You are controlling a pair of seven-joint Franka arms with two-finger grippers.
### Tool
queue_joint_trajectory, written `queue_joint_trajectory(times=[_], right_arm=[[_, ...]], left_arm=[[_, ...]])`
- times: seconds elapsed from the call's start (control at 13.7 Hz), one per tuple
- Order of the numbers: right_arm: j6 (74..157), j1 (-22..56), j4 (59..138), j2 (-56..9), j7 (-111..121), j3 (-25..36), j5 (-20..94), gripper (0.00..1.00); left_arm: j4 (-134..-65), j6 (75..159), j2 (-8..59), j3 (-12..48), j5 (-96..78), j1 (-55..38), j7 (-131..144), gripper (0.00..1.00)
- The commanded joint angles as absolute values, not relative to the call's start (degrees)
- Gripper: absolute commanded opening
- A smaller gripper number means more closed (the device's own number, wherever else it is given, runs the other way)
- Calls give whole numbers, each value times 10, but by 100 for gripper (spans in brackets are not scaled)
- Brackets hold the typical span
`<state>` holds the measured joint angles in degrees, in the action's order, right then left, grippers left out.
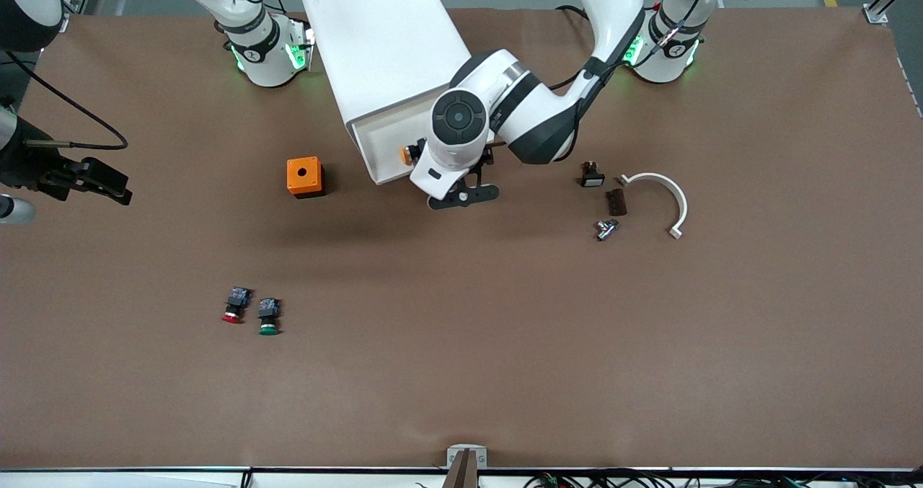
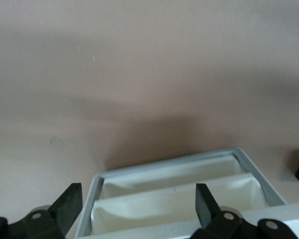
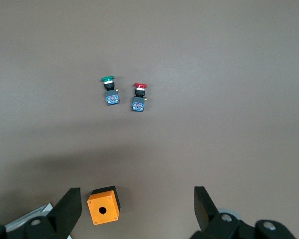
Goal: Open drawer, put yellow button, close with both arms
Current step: 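Push the open drawer shut into the cabinet with the left gripper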
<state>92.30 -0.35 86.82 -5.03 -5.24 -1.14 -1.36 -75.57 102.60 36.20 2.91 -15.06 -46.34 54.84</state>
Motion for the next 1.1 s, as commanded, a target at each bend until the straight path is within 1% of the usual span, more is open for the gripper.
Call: queue_joint_trajectory(times=[0.0, 0.22, 0.51, 1.03], right_arm=[[921, 2, 878, -29, -47, -12, -14, 100], [926, 16, 878, -29, -47, -11, -16, 100], [925, 16, 881, -28, -47, -11, -17, 100], [927, 21, 880, -25, -47, -11, -17, 100]], left_arm=[[-758, 1004, 355, 31, -199, -473, 561, 100], [-761, 992, 359, 49, -221, -474, 569, 100], [-760, 987, 372, 80, -228, -474, 594, 100], [-760, 983, 378, 81, -258, -469, 596, 100]])
